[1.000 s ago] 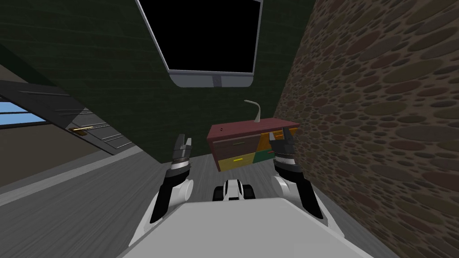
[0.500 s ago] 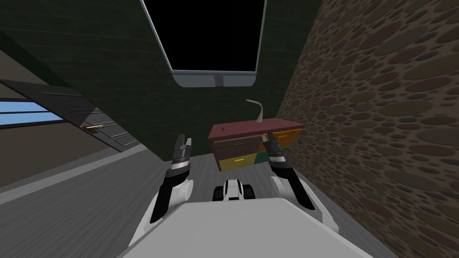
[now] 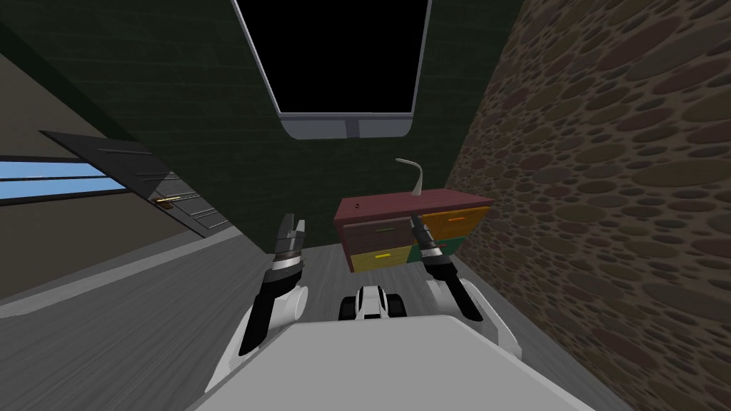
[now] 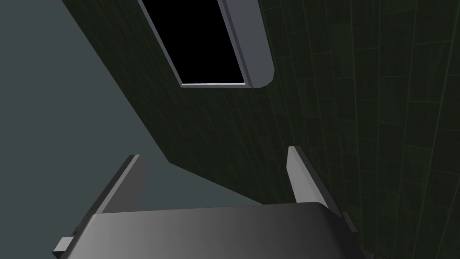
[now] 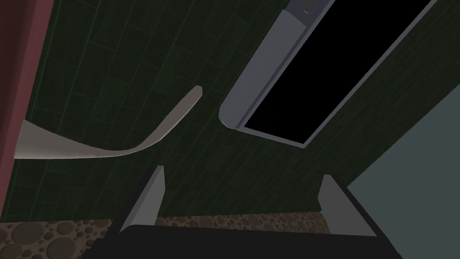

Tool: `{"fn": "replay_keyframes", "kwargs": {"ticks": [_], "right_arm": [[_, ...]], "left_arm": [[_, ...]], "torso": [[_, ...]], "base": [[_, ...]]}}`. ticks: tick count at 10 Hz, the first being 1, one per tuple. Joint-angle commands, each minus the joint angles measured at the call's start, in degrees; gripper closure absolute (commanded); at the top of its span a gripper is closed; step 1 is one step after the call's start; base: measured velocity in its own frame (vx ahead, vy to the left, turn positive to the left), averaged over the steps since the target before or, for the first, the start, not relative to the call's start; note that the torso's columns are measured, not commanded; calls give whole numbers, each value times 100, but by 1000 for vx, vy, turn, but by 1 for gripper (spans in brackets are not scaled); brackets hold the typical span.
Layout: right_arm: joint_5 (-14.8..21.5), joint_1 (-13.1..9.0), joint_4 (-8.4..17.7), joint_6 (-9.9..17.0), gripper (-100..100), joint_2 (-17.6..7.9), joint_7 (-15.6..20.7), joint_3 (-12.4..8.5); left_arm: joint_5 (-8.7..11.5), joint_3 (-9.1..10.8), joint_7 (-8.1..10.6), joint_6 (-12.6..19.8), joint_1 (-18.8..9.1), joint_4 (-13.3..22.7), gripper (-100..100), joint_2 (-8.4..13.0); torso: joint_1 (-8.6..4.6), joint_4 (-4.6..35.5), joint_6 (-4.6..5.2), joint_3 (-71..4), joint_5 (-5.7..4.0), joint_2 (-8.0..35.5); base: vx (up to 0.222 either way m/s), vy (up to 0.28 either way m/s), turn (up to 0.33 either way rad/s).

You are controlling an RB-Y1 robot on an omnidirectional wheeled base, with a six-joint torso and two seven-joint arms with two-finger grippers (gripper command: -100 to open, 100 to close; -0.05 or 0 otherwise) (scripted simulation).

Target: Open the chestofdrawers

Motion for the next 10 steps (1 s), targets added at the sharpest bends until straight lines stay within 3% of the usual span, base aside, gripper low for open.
{"fn": "replay_keyframes", "kwargs": {"ticks": [1,4,7,8,10], "right_arm": [[422,-33,99,290,-100,-51,99,103],[943,-133,392,735,-100,-106,291,286],[1449,-187,552,974,-100,-125,393,384],[1621,-243,719,1217,-100,-140,499,485],[1854,-243,719,1220,-100,-140,499,485]], "left_arm": [[0,0,0,0,0,0,0,0],[0,0,0,0,0,0,0,0],[0,0,0,0,0,0,0,0],[0,0,0,0,0,0,0,0],[0,0,0,0,0,0,0,0]], "torso": [[1,0,-2,1,0,1],[1,0,-1,1,0,1],[1,0,-3,1,0,0],[1,0,-1,1,0,1],[0,1,0,1,0,2]], "base": [[9,1,41],[11,2,68],[10,2,59],[12,3,91],[5,0,24]]}}
